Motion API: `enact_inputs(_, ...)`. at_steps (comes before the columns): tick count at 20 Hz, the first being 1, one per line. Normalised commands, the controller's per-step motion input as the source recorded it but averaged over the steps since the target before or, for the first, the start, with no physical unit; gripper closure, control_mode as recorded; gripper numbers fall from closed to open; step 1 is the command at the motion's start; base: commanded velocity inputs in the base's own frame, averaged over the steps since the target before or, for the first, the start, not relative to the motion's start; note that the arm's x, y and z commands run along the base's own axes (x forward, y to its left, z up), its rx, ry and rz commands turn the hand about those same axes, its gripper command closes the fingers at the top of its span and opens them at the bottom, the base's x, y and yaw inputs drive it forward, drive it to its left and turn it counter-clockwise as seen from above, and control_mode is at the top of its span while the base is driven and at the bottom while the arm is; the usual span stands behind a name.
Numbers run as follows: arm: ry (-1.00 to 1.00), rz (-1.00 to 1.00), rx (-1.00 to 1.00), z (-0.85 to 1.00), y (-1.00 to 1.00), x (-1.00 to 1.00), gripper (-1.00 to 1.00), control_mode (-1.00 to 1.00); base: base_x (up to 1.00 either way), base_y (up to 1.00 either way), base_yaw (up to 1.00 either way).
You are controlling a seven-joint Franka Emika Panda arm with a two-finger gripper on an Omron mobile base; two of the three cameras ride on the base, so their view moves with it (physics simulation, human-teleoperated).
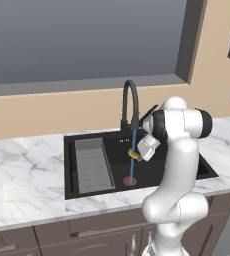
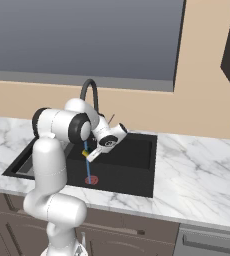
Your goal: Soak the sponge with water for a few seconds and then drop it inside the sink.
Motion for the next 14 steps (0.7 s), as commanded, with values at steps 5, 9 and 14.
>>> enact_inputs(5,0.0,0.0,0.0,0.0,0.0,0.0,1.0,-1.0,0.0,0.0,0.0)
enact_inputs(9,0.0,0.0,0.0,0.0,0.0,0.0,1.0,-1.0,0.0,0.0,0.0)
enact_inputs(14,0.0,0.0,0.0,0.0,0.0,0.0,1.0,-1.0,0.0,0.0,0.0)
